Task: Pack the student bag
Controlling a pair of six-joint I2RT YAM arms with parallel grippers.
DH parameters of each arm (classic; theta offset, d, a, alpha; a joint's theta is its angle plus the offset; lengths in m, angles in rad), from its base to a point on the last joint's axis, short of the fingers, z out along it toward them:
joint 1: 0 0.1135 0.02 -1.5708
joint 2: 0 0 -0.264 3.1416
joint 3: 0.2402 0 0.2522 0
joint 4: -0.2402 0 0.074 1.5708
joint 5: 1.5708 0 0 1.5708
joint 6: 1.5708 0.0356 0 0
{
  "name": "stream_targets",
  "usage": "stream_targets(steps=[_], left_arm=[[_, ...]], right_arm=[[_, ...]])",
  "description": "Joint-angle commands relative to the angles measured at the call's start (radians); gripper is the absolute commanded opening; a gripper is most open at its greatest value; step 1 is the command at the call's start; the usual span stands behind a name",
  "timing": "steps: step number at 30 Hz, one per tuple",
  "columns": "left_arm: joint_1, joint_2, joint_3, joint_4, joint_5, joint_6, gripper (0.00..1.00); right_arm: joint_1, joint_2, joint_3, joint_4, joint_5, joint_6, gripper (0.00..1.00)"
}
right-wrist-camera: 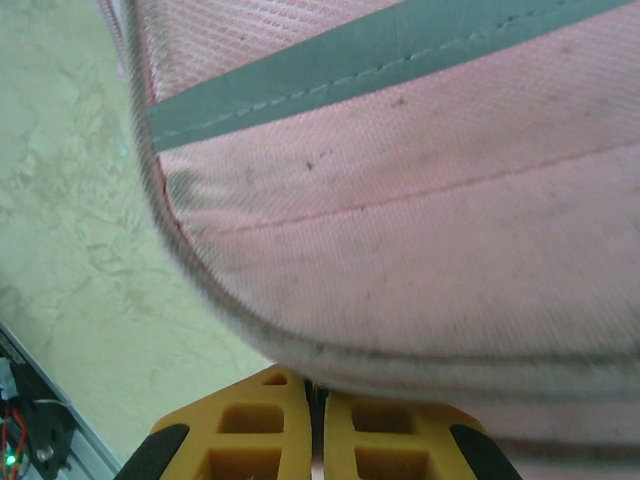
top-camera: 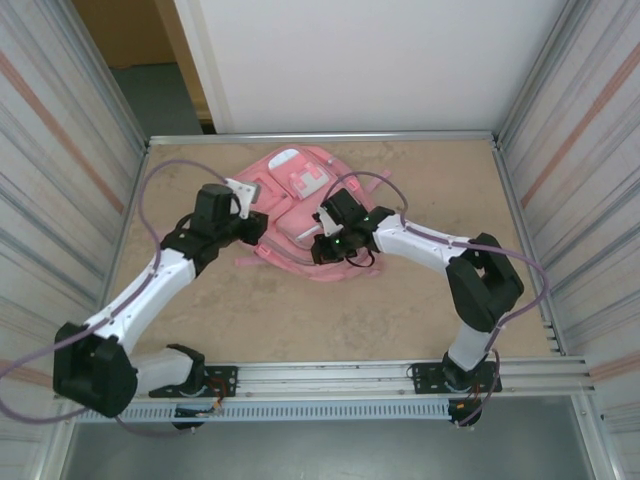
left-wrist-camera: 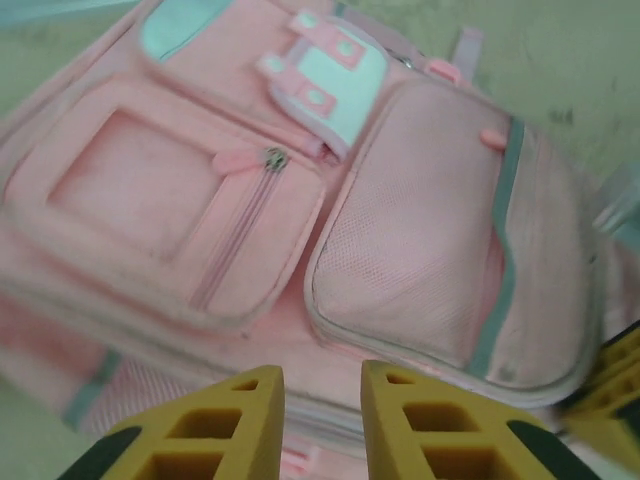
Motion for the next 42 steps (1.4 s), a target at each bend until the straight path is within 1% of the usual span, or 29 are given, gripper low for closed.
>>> stream_targets(steps=[1, 2, 3, 6, 7, 9, 10, 14, 16, 18, 23, 26, 28, 30, 31, 32, 33, 34, 35, 37, 42], left_arm=[[0.003, -0.028, -0.086, -0.089, 0.094, -0.467, 0.33], [-0.014, -0.031, -0.103, -0.077, 0.130, -0.536, 0.35], [-0.040, -0.029, -0.114, -0.068, 0.135, -0.587, 0.36], [-0.152, -0.005, -0.109, -0.072, 0.061, -0.709, 0.46], [-0.177, 0.012, -0.101, -0.068, 0.052, -0.750, 0.50], [-0.200, 0.045, -0.094, -0.040, 0.045, -0.807, 0.52], [-0.203, 0.062, -0.093, -0.023, 0.035, -0.829, 0.53], [-0.203, 0.099, -0.066, 0.002, -0.030, -0.847, 0.54], [-0.207, 0.094, -0.056, 0.008, -0.075, -0.843, 0.54], [-0.206, 0.104, -0.056, 0.037, -0.095, -0.845, 0.53], [-0.192, 0.194, -0.012, 0.062, -0.054, -0.848, 0.50], [-0.194, 0.236, -0.025, 0.093, -0.072, -0.883, 0.48], [-0.189, 0.261, -0.026, 0.078, -0.103, -0.901, 0.47], [-0.167, 0.269, -0.030, 0.046, -0.139, -0.901, 0.44], [-0.157, 0.266, -0.033, 0.036, -0.154, -0.903, 0.38], [-0.142, 0.261, -0.038, 0.039, -0.166, -0.899, 0.30], [-0.124, 0.253, -0.049, 0.060, -0.163, -0.885, 0.20], [-0.104, 0.246, -0.054, 0.081, -0.146, -0.864, 0.11], [-0.076, 0.242, -0.056, 0.104, -0.106, -0.836, 0.06], [-0.033, 0.236, -0.046, 0.114, -0.025, -0.785, 0.00], [0.021, 0.252, -0.003, 0.060, 0.064, -0.627, 0.00]], right_arm=[[0.015, 0.022, 0.011, 0.093, -0.023, 0.048, 0.00], [0.016, 0.025, 0.007, 0.105, -0.031, 0.044, 0.00], [0.014, 0.024, 0.007, 0.110, -0.036, 0.039, 0.00], [0.016, 0.011, -0.004, 0.115, -0.049, 0.005, 0.00], [0.016, 0.001, -0.014, 0.115, -0.041, -0.006, 0.00], [0.014, -0.019, -0.032, 0.124, -0.041, -0.024, 0.00], [0.014, -0.024, -0.037, 0.125, -0.050, -0.032, 0.00], [0.014, -0.011, -0.022, 0.118, -0.079, -0.035, 0.00], [0.020, -0.005, -0.027, 0.159, -0.097, -0.014, 0.00], [0.031, -0.002, -0.028, 0.190, -0.102, -0.003, 0.00], [0.057, 0.004, -0.039, 0.234, -0.097, 0.002, 0.00], [0.059, 0.014, -0.035, 0.237, -0.101, 0.002, 0.00], [0.059, 0.021, -0.027, 0.233, -0.106, 0.006, 0.00], [0.064, 0.028, -0.021, 0.226, -0.108, 0.013, 0.00], [0.065, 0.031, -0.018, 0.207, -0.102, 0.011, 0.00], [0.065, 0.034, -0.015, 0.177, -0.084, 0.001, 0.00], [0.063, 0.030, -0.014, 0.136, -0.063, -0.018, 0.00], [0.059, 0.023, -0.019, 0.107, -0.043, -0.039, 0.00], [0.052, 0.013, -0.027, 0.078, -0.019, -0.059, 0.00], [0.032, -0.003, -0.039, 0.030, 0.007, -0.097, 0.00], [-0.039, -0.010, -0.031, -0.081, 0.062, -0.190, 0.00]])
